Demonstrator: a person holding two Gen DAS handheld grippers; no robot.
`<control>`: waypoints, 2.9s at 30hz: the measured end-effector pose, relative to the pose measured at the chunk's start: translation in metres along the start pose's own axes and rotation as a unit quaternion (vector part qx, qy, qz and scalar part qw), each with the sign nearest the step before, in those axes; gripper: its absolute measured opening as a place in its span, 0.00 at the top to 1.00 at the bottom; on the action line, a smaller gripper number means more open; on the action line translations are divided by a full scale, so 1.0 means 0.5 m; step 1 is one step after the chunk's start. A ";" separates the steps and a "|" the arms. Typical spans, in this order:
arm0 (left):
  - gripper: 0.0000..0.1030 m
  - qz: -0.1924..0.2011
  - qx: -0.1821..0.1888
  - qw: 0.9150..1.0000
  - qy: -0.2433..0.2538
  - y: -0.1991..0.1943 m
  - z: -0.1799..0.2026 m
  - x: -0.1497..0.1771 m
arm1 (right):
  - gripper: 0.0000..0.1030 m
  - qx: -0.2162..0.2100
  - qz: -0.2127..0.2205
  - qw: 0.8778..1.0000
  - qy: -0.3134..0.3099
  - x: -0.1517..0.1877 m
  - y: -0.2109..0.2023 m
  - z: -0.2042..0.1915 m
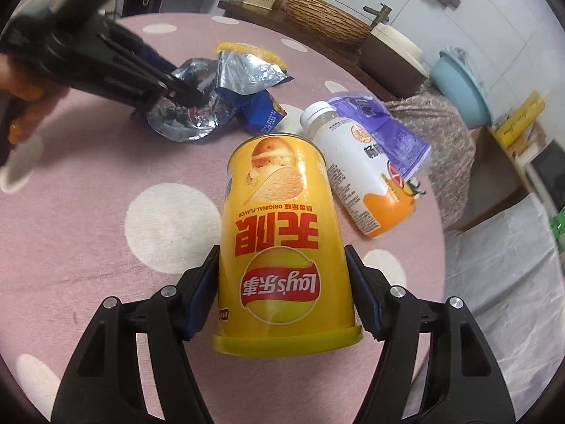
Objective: Collect trash
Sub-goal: 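Grasp the yellow Lay's can with the right tool while the left tool grasps the chip bag, then lift the chip can and chip bag and carry them over the bin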
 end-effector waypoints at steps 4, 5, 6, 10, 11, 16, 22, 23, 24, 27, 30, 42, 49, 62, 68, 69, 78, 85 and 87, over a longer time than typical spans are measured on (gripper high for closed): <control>0.88 0.007 0.005 1.000 -0.004 -0.006 0.005 0.006 | 0.35 -0.029 0.012 0.999 0.039 0.006 -0.006 0.015; 0.89 0.011 0.003 1.000 -0.003 -0.012 0.007 0.010 | 0.35 -0.034 0.014 0.998 0.047 0.008 -0.006 0.017; 0.90 0.016 0.002 1.000 -0.001 -0.019 0.010 0.014 | 0.35 -0.040 0.017 0.997 0.057 0.011 -0.008 0.018; 0.91 0.036 0.008 0.999 -0.004 -0.051 0.023 0.030 | 0.35 -0.062 0.037 0.993 0.090 0.022 -0.020 0.020; 0.91 0.042 0.008 0.999 -0.006 -0.060 0.025 0.035 | 0.35 -0.064 0.043 0.993 0.095 0.025 -0.024 0.018; 0.92 0.076 0.026 0.996 -0.022 -0.119 0.046 0.062 | 0.35 -0.072 0.074 0.986 0.132 0.039 -0.048 0.015; 0.92 0.106 0.040 0.993 -0.031 -0.164 0.082 0.084 | 0.35 -0.074 0.108 0.974 0.187 0.073 -0.080 0.016; 0.92 0.109 0.044 0.993 -0.031 -0.170 0.091 0.086 | 0.35 -0.074 0.112 0.971 0.199 0.082 -0.085 0.019; 0.92 0.112 0.047 0.992 -0.030 -0.174 0.103 0.088 | 0.35 -0.072 0.117 0.968 0.210 0.091 -0.091 0.022; 0.92 0.117 0.057 0.991 -0.020 -0.177 0.138 0.087 | 0.35 -0.062 0.133 0.958 0.246 0.125 -0.111 0.043; 0.92 0.117 0.077 0.990 -0.002 -0.170 0.192 0.075 | 0.35 -0.046 0.144 0.948 0.280 0.163 -0.133 0.075; 0.92 0.067 0.175 0.976 0.107 -0.089 0.463 0.030 | 0.34 0.069 0.131 0.894 0.423 0.423 -0.189 0.244; 0.92 0.022 0.212 0.965 0.154 -0.010 0.649 -0.029 | 0.34 0.151 0.098 0.856 0.484 0.575 -0.198 0.330; 0.92 -0.071 0.165 0.965 0.191 0.212 0.857 -0.040 | 0.34 0.179 0.049 0.835 0.518 0.711 -0.160 0.370; 0.89 -0.098 0.139 0.967 0.190 0.278 0.878 -0.055 | 0.34 0.169 0.031 0.833 0.525 0.741 -0.119 0.385; 0.86 -0.100 0.135 0.968 0.188 0.285 0.879 -0.058 | 0.34 0.167 0.029 0.833 0.526 0.744 -0.111 0.387; 0.47 -0.048 0.136 0.973 0.182 0.246 0.878 -0.104 | 0.34 0.123 -0.002 0.845 0.521 0.738 0.002 0.429; 0.34 -0.010 0.147 0.972 0.181 0.191 0.860 -0.125 | 0.34 0.052 -0.045 0.868 0.492 0.677 0.151 0.463; 0.31 0.006 0.148 0.972 0.182 0.171 0.853 -0.128 | 0.34 0.034 -0.064 0.872 0.484 0.662 0.195 0.468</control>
Point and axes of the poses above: each gripper's, at about its wrist camera, not at the fingertips, and y roughly the way its jaws point, z to its right, x to its underside, the point moved 5 cm from there along y, roughly the way its jaws point, and after that the axes turned 4 degrees about x, right-handed, at the moved point
